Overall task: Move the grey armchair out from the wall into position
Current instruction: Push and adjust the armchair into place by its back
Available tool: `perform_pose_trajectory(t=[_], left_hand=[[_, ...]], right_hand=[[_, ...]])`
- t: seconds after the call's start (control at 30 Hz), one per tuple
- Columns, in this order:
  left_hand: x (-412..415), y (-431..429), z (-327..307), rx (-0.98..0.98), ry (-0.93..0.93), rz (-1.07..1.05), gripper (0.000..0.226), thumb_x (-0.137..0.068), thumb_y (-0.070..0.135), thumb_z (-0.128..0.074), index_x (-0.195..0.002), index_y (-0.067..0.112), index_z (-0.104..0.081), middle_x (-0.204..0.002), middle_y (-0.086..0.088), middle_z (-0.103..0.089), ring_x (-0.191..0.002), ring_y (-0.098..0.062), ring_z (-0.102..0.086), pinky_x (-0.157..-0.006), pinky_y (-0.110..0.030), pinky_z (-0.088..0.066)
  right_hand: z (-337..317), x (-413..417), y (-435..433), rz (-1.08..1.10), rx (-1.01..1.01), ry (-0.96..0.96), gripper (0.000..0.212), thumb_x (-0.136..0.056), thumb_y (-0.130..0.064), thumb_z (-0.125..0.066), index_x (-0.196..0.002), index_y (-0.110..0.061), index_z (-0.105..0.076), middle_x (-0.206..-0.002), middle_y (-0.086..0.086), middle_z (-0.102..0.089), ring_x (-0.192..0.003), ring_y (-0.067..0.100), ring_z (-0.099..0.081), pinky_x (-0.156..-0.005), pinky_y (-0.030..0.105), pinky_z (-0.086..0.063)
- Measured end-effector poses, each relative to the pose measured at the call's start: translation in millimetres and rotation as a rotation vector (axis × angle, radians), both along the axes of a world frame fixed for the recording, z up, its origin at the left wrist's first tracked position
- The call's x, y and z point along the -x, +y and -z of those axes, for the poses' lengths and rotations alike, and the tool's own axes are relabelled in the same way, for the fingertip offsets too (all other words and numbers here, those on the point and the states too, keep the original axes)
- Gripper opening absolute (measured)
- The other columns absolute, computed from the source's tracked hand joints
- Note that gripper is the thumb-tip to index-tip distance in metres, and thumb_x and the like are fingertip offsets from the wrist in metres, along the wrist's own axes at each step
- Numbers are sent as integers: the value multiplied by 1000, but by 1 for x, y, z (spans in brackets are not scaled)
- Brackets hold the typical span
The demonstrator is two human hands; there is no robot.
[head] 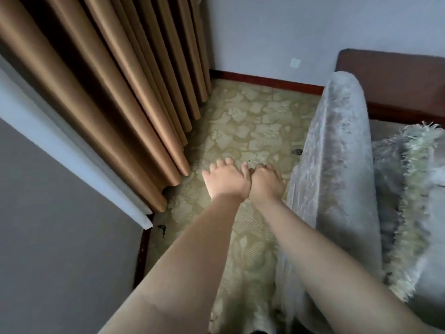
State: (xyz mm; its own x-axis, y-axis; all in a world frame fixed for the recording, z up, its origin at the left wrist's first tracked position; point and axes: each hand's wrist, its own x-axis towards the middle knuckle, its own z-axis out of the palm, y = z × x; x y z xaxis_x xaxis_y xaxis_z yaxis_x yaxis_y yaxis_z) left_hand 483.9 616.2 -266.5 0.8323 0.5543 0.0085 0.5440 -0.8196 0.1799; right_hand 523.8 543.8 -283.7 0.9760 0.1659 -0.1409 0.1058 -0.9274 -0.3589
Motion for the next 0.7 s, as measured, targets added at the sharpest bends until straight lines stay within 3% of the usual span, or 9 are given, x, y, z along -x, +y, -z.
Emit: perform_pose_trajectory(t=[0.13,0.27,0.57,0.7], left_hand=[[-20,27,-16,-140,72,207,57,-96,47,-19,-125,8,-48,-126,-13,-52,-116,-32,-44,-95,-46,-29],[-55,37,-28,-225,88,405,57,-97,47,-18,-128,8,-46,-126,-13,-52,-116,-31,-44,-96,-47,-29],[-205,37,-40,-367,43,801,58,-96,50,-21,-132,9,-42,-129,-13,-48,-118,-31,-40,-99,-46,-26],[-306,36,-48,-347,56,795,59,-96,51,-18,-133,11,-41,-131,-12,-47,-121,-31,-40,-103,-48,-28]], right_hand=[[-16,-8,9,177,-222,45,37,-95,-32,-34,-112,-8,-57,-115,14,-60,-106,33,-57,-80,36,-41],[-28,-38,0,308,-218,10,38,-95,-33,-33,-112,-8,-57,-114,17,-61,-105,33,-57,-75,34,-39],[-25,-186,-34,558,-190,-92,45,-96,-42,-33,-118,-9,-55,-114,12,-60,-104,32,-57,-88,48,-48],[-21,-273,-50,625,-140,-170,39,-95,-37,-40,-118,-8,-53,-117,12,-57,-107,30,-55,-90,47,-47]])
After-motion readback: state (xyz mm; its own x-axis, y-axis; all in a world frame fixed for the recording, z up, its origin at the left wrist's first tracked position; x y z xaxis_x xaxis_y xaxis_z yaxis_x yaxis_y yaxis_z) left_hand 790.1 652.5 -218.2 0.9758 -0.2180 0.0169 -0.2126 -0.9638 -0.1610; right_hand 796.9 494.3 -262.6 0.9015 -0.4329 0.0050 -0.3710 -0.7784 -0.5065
